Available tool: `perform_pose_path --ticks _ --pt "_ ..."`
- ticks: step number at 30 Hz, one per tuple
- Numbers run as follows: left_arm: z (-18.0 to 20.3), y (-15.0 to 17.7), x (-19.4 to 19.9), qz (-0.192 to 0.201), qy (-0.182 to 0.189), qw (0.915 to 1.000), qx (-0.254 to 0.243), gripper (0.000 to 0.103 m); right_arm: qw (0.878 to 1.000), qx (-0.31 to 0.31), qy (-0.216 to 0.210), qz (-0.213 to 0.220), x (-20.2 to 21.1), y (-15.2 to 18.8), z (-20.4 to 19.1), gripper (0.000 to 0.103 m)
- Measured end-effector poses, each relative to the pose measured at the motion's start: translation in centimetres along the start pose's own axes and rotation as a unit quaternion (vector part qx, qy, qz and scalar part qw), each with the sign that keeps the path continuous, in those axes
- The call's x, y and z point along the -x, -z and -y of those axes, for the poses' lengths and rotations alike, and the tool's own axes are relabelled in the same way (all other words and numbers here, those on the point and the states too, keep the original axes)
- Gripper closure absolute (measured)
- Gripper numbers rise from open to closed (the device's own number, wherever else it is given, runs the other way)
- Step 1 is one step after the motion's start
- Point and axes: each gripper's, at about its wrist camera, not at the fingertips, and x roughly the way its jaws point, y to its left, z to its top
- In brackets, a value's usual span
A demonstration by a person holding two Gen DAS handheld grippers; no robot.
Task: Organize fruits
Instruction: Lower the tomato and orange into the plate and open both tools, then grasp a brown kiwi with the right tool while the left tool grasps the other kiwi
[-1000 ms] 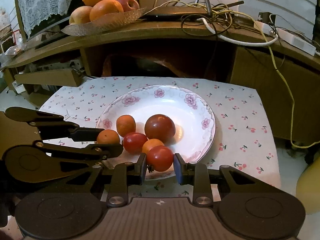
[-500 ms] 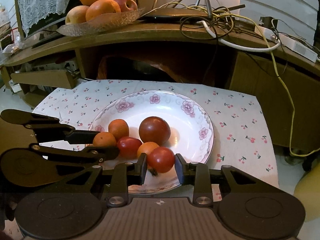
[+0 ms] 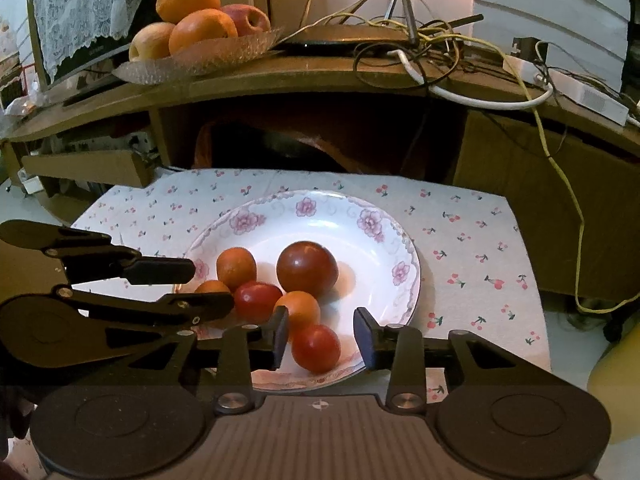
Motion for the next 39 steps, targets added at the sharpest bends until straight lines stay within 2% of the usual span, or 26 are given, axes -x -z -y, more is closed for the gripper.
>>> perform_pose_path --ticks 8,14,18,25,35,36,37,39 --pt "-0.9 0.0 1.6 0.009 -0.001 0.9999 0.004 0.061 1.0 -0.017 0.001 0.01 1.0 -0.1 0.7 0.064" --pt "-2.1 1.0 3.0 0.001 0.004 1.0 -0.004 0.061 1.0 -0.005 -0.026 0.005 2.7 1.1 -0.2 0.063" --pt "-2.6 1.8 3.6 -0.01 0.008 0.9999 -0.008 0.061 0.998 0.005 -0.055 -0.014 3.5 2.6 -1.5 0.063" --pt "-3.3 2.7 4.3 -0.014 0.021 0.9995 -0.017 0.061 0.995 0.019 -0.086 -0.04 1.9 3.1 -4.0 0.063" --pt "-4.1 3.3 4.3 -0.021 0.03 0.9992 -0.014 0.06 0.993 0.027 -0.089 -0.066 -1.2 3.1 -5.8 0.063" --pt "-4.2 3.3 4.3 -0.022 0.032 0.9992 -0.012 0.06 0.993 0.028 -0.086 -0.071 -1.5 3.1 -5.9 0.066" --pt "-4.1 3.3 4.2 -0.023 0.035 0.9991 -0.011 0.06 0.994 0.03 -0.083 -0.069 -1.4 3.1 -6.0 0.072" --pt "-3.9 3.4 3.9 -0.027 0.043 0.9986 -0.014 0.06 0.993 0.033 -0.081 -0.073 -1.3 3.1 -6.0 0.073"
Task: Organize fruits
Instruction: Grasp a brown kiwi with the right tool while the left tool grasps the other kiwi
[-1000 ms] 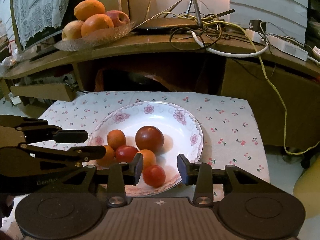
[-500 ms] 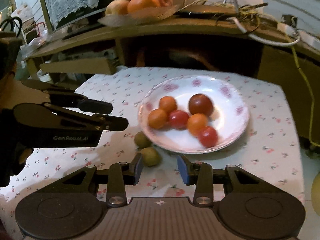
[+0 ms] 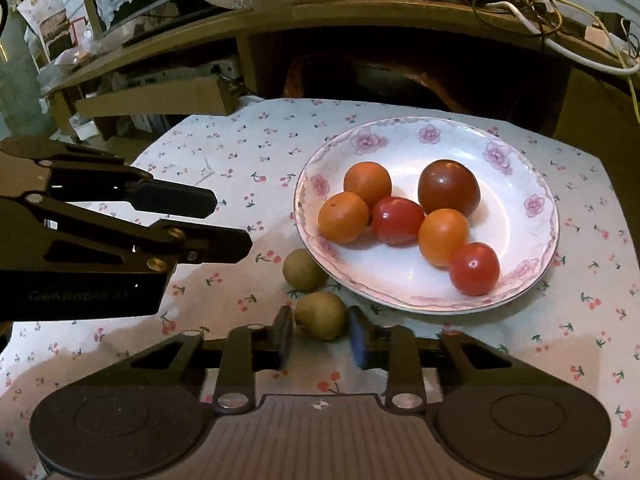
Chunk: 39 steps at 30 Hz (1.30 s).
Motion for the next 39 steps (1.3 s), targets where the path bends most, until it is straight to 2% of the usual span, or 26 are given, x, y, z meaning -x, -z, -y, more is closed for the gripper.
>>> perform_pose_path --ticks 6,16,20,22,30,34,39 --pt "1.2 0.3 -1.7 -0.017 0.02 0.9997 -0.003 0.06 1.0 -0.009 0.009 -0.013 1.4 1.0 1.0 0.073" --pt "2.5 0.3 -4.8 -0.017 -0.004 0.9998 -0.001 0.061 0.999 -0.031 0.023 -0.013 3.3 2.3 3.5 0.073" --pt "3.0 0.2 -4.9 -0.016 -0.007 0.9999 -0.003 0.069 0.999 -0.038 0.027 -0.013 3.7 2.6 4.2 0.073" --pt "3.3 0.3 -4.7 -0.015 -0.01 0.9998 -0.006 0.072 0.999 -0.041 0.029 -0.013 3.8 2.6 4.4 0.073" --pt "4.2 1.5 -1.6 -0.028 -0.009 0.9995 -0.012 0.072 0.999 -0.022 0.025 -0.014 4.3 2.6 3.8 0.073" --pt "5.4 3.0 0.7 -0.034 -0.004 0.9993 -0.016 0.072 1.0 -0.007 0.017 -0.009 5.1 2.8 3.3 0.073" --pt "6.0 5.5 1.5 -0.055 -0.004 0.9984 -0.012 0.072 1.0 0.015 0.009 -0.02 5.3 4.1 2.6 0.073"
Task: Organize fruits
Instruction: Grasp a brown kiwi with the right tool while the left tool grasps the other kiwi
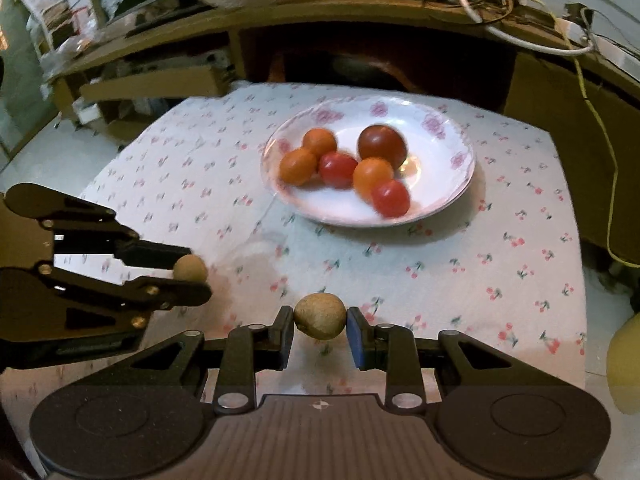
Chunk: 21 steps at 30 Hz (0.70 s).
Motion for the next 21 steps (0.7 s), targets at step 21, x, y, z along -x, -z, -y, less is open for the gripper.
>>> perform_pose_path --ticks 21 --pt "-0.69 0.48 -0.36 0.003 0.023 0.9996 -0.015 0.061 1.0 0.023 -0.008 -0.012 -0.81 0.47 -0.52 0.056"
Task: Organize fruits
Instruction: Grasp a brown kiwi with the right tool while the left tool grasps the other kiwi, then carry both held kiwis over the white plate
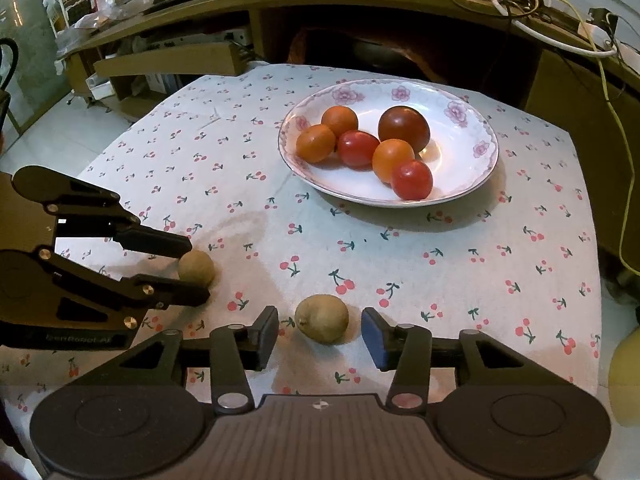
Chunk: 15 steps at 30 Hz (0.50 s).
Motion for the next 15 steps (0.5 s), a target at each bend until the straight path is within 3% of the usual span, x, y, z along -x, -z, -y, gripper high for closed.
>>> perform_pose_path --ticks 15 --pt "-0.07 -0.14 -0.28 0.004 0.001 1.0 0.003 0.062 1.0 -0.003 0.003 -0.001 -0.06 -0.09 0.06 0.056"
